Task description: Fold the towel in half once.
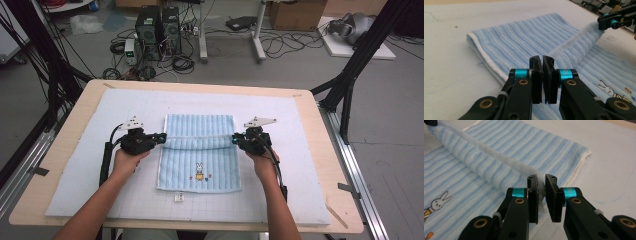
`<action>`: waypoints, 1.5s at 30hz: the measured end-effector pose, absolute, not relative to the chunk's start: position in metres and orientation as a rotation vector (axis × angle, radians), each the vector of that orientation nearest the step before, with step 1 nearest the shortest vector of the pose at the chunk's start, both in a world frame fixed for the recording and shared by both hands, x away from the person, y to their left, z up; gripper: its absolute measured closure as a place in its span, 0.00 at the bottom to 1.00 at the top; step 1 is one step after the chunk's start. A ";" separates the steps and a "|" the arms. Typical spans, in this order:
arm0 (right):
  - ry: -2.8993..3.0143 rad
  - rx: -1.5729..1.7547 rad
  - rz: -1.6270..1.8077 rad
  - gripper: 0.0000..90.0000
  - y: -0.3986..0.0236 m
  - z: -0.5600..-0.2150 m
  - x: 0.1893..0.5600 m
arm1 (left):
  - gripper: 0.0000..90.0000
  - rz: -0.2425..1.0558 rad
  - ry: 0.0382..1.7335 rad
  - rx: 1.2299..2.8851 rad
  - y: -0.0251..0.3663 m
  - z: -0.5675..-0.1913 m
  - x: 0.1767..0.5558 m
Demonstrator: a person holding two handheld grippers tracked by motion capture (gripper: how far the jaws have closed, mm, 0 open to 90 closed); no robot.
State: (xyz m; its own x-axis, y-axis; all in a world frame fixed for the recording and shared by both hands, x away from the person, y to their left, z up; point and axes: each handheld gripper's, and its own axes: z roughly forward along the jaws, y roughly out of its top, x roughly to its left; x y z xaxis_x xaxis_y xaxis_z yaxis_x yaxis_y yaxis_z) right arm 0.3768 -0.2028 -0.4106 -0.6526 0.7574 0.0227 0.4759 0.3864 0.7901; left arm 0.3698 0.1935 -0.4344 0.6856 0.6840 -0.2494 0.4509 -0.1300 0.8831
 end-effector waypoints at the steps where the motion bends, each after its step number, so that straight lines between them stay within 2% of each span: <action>1: 2.312 1.062 1.144 0.90 -0.202 -0.409 0.375 | 0.95 0.258 0.906 1.775 0.194 -0.435 0.368; 18: 2.273 1.000 1.281 0.92 -0.212 -0.413 0.328 | 0.96 0.244 0.848 1.743 0.200 -0.431 0.336; 29: 2.296 0.961 1.312 0.92 -0.220 -0.417 0.303 | 0.96 0.209 0.804 1.775 0.204 -0.430 0.303; 45: 2.347 0.913 1.324 0.92 -0.227 -0.419 0.276 | 0.96 0.143 0.757 1.806 0.206 -0.428 0.280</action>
